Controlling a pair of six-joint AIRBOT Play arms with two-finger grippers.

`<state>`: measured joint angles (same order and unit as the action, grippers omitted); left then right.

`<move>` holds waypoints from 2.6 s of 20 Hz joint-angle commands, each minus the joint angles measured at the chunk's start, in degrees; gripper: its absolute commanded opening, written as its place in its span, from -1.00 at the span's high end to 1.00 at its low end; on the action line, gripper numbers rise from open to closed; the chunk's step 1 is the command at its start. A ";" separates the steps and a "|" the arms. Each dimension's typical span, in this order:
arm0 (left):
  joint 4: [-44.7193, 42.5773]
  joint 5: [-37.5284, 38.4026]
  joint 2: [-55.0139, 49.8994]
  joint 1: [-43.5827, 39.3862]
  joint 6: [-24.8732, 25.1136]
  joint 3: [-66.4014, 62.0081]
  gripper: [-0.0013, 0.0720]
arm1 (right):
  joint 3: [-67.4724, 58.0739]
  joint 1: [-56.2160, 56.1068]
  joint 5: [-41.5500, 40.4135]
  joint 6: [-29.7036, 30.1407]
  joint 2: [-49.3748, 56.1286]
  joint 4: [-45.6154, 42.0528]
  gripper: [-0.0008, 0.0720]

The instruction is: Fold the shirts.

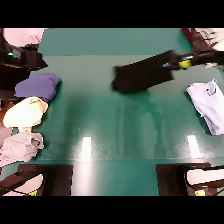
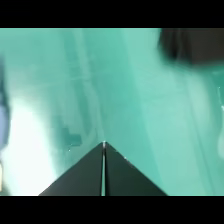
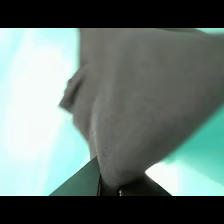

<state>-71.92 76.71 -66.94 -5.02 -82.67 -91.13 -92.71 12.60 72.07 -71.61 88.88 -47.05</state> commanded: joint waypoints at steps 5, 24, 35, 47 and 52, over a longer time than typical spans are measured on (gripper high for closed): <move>0.37 -5.55 -0.02 -8.55 -2.03 5.27 0.89 | -0.04 26.08 -1.62 -3.74 -6.12 -3.96 0.94; 0.66 -7.26 -0.02 -8.87 -1.07 5.62 0.90 | -0.02 34.93 7.54 -6.71 -17.44 -5.88 0.94; 0.57 -7.26 -0.02 -8.87 0.63 5.62 0.89 | 11.56 35.36 24.50 -14.60 -17.62 -42.34 0.35; 0.87 -5.05 -0.02 -8.87 0.13 5.60 0.89 | 5.38 23.67 24.85 -17.49 -19.50 -18.03 -0.35; 0.85 -6.91 -0.02 -8.87 0.15 5.60 0.89 | 2.23 3.58 23.34 -17.22 -19.50 -12.96 0.90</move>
<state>-71.11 70.50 -66.94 -13.85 -82.41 -85.54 -88.71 26.02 96.29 -88.95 69.43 -64.95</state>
